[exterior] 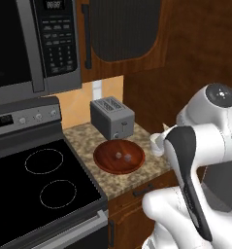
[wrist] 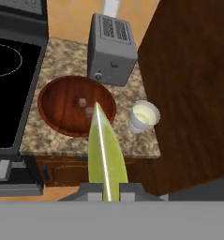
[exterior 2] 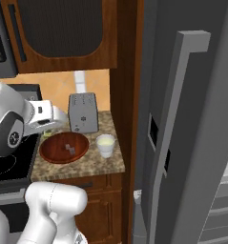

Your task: Grab a lemon wedge from the fridge and one ice cube from the ice bowl, and put them in the glass of lemonade.

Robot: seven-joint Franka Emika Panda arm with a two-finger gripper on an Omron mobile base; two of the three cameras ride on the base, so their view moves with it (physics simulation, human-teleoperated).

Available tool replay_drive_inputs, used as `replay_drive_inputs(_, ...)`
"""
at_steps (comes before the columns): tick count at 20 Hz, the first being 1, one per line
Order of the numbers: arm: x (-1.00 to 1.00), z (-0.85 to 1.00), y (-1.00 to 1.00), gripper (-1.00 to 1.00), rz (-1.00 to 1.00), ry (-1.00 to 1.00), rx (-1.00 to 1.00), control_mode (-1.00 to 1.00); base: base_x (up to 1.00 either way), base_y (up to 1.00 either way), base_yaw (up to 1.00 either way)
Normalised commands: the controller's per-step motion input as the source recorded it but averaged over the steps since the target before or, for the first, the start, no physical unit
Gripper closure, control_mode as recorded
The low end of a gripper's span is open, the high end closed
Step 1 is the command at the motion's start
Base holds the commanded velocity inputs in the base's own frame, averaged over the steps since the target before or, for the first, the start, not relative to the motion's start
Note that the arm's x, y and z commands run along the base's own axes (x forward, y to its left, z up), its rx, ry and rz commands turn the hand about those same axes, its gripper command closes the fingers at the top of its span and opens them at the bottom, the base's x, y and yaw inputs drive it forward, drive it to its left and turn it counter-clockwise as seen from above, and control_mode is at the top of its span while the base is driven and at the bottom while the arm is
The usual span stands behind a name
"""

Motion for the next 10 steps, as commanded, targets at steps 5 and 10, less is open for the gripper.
replay_drive_inputs(5, 0.11, -0.01, -0.01, 1.00, 0.23, 0.05, -0.33, -1.00, 0.00, 0.00, 0.00)
replay_drive_inputs(10, 0.00, -0.16, -0.32, 1.00, 0.31, -0.01, -0.36, -1.00, 0.00, 0.00, 0.00)
